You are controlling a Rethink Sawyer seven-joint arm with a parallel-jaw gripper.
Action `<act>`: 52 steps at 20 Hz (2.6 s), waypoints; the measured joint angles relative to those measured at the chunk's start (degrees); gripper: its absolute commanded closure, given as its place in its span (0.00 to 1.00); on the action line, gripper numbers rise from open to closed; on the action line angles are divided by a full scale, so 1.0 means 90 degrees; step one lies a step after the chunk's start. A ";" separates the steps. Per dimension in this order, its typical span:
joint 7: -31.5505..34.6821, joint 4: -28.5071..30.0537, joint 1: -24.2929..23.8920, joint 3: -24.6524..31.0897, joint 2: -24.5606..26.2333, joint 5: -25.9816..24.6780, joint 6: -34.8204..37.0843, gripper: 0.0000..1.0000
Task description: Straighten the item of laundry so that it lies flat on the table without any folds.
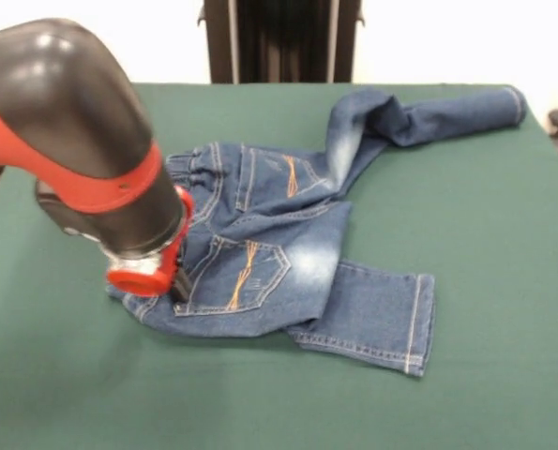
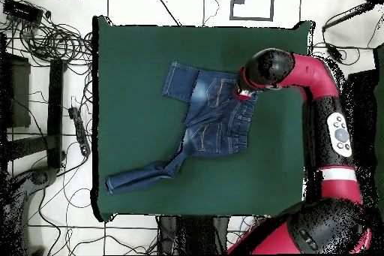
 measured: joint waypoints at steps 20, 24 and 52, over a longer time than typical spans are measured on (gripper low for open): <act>-0.0001 0.0753 -0.1191 -0.0089 -0.1549 -0.0008 -0.1363 1.00; -0.0001 0.1509 -0.1410 -0.0150 -0.1950 -0.0011 -0.2116 1.00; 0.1433 0.4628 -0.0587 -0.2103 -0.3012 0.0237 -0.4796 1.00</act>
